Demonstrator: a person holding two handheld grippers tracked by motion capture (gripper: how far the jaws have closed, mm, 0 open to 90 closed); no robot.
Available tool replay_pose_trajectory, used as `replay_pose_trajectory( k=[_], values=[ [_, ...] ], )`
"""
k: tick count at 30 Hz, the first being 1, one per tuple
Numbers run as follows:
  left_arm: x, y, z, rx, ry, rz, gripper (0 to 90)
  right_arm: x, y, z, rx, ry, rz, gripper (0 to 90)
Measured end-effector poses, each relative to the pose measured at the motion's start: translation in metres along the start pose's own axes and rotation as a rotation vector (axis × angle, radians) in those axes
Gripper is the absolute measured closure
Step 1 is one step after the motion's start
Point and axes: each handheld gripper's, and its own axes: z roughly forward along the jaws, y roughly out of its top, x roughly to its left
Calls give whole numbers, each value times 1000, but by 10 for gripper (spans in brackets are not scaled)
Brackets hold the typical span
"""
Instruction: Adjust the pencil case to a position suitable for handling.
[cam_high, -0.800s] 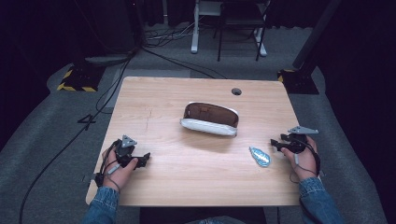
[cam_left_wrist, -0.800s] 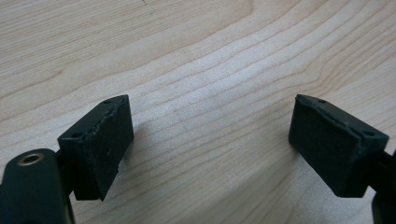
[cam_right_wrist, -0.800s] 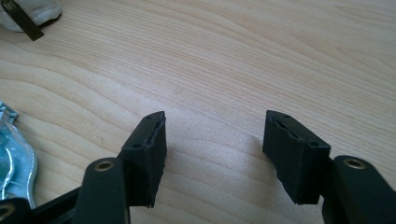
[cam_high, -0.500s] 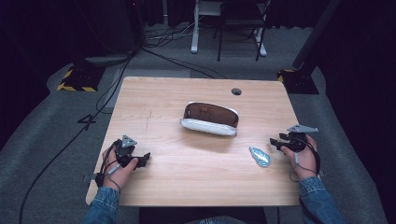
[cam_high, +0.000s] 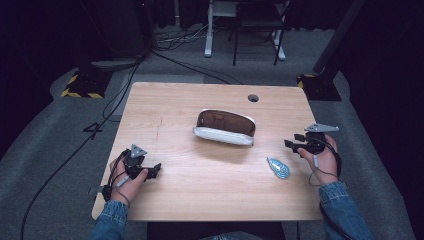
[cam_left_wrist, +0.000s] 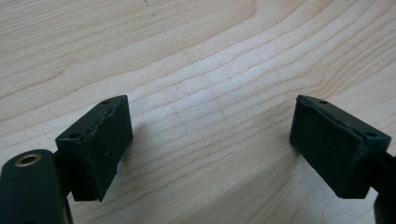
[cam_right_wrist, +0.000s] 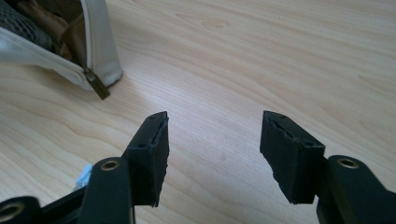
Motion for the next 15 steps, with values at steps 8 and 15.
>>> replay_pose_trajectory(
  k=[8, 15],
  values=[
    [0, 0, 0, 0, 1, 1, 133, 10, 26, -1, -5, 31, -31, 425],
    [0, 0, 0, 2, 3, -2, 132, 24, 47, 2, -12, 70, -46, 421]
  ],
)
